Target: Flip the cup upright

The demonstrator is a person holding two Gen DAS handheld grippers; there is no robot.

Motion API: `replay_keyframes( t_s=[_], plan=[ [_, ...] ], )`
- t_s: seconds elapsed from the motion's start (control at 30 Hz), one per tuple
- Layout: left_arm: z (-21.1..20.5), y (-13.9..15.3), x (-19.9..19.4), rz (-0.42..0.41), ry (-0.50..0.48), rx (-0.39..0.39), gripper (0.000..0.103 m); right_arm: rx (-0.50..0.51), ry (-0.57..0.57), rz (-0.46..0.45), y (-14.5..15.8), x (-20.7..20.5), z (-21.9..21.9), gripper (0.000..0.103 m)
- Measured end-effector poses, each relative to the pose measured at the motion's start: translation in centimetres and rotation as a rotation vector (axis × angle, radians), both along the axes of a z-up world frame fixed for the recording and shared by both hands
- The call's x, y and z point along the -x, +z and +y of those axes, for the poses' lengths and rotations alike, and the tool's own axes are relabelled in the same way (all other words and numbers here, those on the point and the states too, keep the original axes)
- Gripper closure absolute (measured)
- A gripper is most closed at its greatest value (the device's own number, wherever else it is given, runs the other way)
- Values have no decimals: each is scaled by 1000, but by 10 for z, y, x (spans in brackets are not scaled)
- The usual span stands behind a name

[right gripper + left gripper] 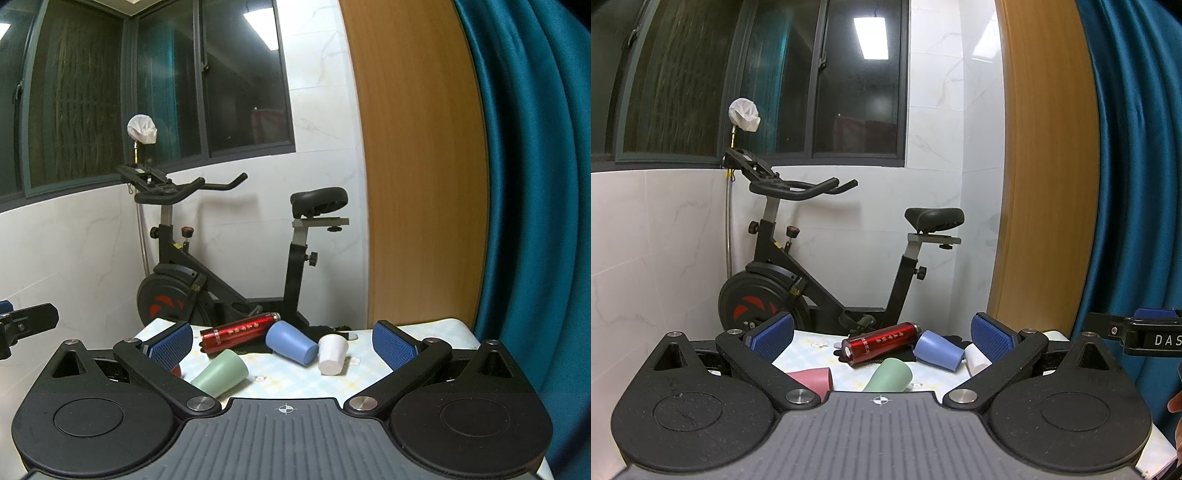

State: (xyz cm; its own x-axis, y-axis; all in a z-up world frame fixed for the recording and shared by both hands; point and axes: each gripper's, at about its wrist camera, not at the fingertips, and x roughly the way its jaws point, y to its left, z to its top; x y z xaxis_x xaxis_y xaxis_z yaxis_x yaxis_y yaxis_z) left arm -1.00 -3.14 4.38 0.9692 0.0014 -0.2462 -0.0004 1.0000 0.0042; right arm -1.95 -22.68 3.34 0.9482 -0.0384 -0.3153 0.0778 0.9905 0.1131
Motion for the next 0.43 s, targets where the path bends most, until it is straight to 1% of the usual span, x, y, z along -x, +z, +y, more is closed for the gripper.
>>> replay_keyframes(
  t_s=[0.43],
  plan=[
    [0, -4, 0, 8, -21, 5, 0, -5, 1, 6, -6, 1, 0, 0]
  ],
)
